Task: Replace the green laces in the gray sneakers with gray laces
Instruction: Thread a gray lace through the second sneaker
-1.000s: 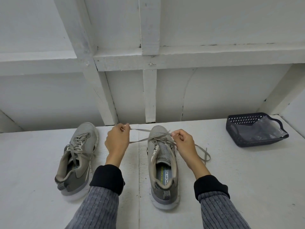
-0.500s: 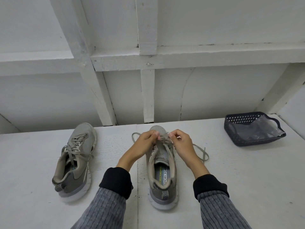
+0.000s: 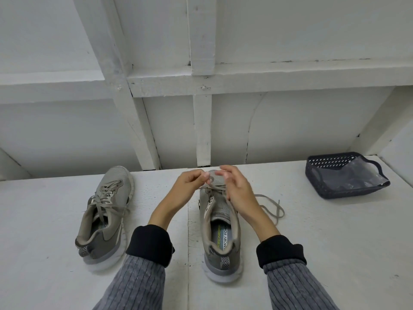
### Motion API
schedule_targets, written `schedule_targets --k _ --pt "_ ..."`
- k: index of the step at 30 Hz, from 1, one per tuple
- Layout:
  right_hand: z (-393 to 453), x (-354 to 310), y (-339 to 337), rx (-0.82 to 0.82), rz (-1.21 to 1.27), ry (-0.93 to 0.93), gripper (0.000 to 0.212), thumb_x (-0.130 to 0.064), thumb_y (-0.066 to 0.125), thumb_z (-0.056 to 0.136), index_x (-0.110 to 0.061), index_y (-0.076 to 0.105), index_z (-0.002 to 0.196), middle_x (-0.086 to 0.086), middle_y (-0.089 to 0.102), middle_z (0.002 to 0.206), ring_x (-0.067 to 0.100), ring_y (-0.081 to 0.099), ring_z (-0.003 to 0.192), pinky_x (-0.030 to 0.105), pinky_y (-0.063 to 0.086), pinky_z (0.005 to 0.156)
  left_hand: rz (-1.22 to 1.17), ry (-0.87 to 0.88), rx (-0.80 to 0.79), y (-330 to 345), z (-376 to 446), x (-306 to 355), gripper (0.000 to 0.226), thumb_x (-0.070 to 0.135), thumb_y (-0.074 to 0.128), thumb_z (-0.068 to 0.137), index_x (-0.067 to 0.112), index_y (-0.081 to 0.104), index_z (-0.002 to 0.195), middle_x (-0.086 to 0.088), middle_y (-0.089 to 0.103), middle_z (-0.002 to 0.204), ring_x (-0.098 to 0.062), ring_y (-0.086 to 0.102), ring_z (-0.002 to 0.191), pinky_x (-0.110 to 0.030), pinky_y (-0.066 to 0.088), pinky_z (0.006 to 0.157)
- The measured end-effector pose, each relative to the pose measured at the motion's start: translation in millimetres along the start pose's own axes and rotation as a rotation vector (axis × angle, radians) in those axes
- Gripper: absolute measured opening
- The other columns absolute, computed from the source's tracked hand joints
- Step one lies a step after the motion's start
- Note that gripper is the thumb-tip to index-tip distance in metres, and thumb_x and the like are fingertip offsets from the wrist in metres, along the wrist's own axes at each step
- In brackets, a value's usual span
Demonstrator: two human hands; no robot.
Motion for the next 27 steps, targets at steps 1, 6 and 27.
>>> schedule_targets --k 1,6,27 --pt "0 -4 4 -0.054 0.016 0.022 0.022 -0.027 0.038 0.104 -0.023 0.056 0.115 -0.012 0.069 0.097 -0.004 0.051 0.055 0.018 0.041 0.061 -0.016 0.008 -0.014 3 0 1 0.033 0.031 0.052 0.099 0.017 0.060 0.070 0.007 0.058 0.069 0.002 0.039 0.055 -0.009 0.032 0.055" --pt "-4 9 -10 -0.111 0.037 0.082 0.033 -0.033 0.049 0.100 -0.017 0.061 0.074 -0.001 0.050 0.060 0.010 0.039 0.053 0.022 0.031 0.056 -0.088 -0.022 0.000 -1 -5 2 0.039 0.036 0.048 0.099 0.011 0.050 0.069 0.010 0.036 0.057 -0.005 0.029 0.053 -0.016 0.026 0.052" --pt "-13 36 -34 0.272 -0.167 0.090 0.026 -0.009 0.053 0.096 -0.017 0.056 0.121 -0.007 0.056 0.119 0.015 0.054 0.086 0.022 0.042 0.077 0.078 -0.044 0.035 -12 -4 -16 0.010 0.010 0.057 0.098 0.012 0.066 0.093 0.003 0.075 0.081 -0.003 0.058 0.070 -0.015 0.044 0.065"
Point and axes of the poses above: each hand's wrist, its own z-axis towards the middle knuckle, its own y-axis out of the palm, x = y × z, the point moved 3 cm from there along z, towards the middle knuckle
